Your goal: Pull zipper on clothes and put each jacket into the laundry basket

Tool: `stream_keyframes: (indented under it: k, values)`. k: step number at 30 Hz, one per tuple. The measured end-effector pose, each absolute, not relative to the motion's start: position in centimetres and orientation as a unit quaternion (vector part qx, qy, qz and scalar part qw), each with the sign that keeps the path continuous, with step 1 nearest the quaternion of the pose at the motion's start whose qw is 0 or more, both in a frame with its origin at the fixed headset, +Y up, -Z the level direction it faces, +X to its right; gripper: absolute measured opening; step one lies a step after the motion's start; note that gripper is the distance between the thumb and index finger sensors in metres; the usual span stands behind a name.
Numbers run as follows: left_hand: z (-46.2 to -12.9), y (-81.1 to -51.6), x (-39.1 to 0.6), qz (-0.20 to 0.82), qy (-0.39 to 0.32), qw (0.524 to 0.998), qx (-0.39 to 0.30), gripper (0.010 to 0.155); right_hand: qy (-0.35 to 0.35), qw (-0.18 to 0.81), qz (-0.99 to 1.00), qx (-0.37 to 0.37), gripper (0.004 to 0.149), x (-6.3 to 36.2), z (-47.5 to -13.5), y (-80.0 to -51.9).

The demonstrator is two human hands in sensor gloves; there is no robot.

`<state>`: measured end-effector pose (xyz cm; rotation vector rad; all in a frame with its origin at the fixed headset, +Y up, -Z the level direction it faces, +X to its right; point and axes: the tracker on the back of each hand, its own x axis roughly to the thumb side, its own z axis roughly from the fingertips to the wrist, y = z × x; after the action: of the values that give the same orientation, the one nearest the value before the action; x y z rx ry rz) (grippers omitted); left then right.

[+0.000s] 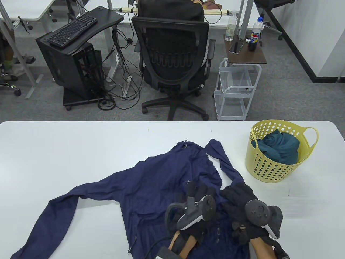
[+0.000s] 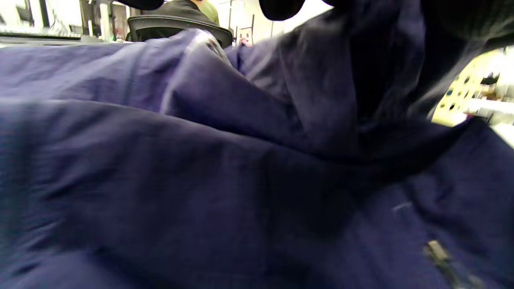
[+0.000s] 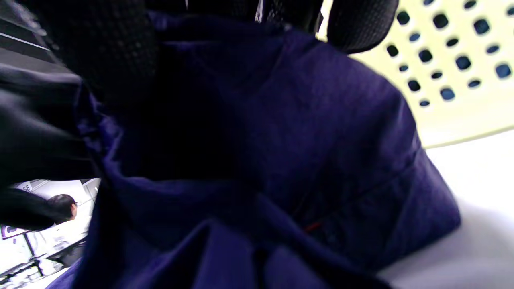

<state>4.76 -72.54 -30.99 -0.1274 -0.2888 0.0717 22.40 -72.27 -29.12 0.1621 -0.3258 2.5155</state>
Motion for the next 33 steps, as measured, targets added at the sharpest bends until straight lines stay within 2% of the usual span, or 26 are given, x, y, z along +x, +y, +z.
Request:
stream_keyframes:
  k: [2,7,10,13,16,18,23,26,27,31,33]
  values:
    - [-31.7,-73.3,5.7,0.028,-0.138,0.989,-0.044,0.077,-0.108,0.289,0.949,0.070,0.040,22.5,-29.0,-72.7]
    - [-32.4,-74.7,4.7,0.006,-0.105,0.994,0.044,0.049,0.035,0.271,0.953,0.133,0.051,22.1,-29.2,-73.5]
    - [-32.8,-74.7,2.8,0.055,-0.075,0.994,0.065,0.048,0.102,0.292,0.938,0.156,0.054,21.3,-29.2,-74.3]
    - [-33.2,-74.9,1.1,0.110,-0.056,0.991,0.058,0.047,0.109,0.283,0.937,0.173,0.055,20.0,-29.0,-74.5]
    - [-33.4,-75.0,-0.3,0.121,-0.041,0.990,0.063,0.046,0.128,0.257,0.941,0.181,0.058,19.1,-28.8,-74.4]
    - [-33.5,-75.0,-1.3,0.118,-0.032,0.990,0.064,0.045,0.167,0.273,0.931,0.177,0.060,19.2,-28.8,-74.4]
    - [-33.3,-74.6,-2.8,0.151,-0.018,0.986,0.072,0.044,0.212,0.327,0.909,0.151,0.056,20.8,-29.1,-74.8]
    - [-32.9,-73.6,-3.7,0.163,0.019,0.979,0.123,0.043,0.262,0.300,0.906,0.141,0.053,21.0,-29.0,-75.7]
    - [-33.0,-73.2,-4.4,0.176,0.025,0.974,0.139,0.043,0.304,0.262,0.906,0.134,0.054,21.2,-28.8,-76.3]
    - [-33.1,-72.9,-6.7,0.163,0.052,0.973,0.154,0.043,0.310,0.271,0.901,0.135,0.049,21.1,-29.0,-76.7]
    - [-33.1,-73.0,-7.5,0.168,0.064,0.972,0.149,0.043,0.298,0.235,0.918,0.117,0.050,20.9,-29.1,-76.5]
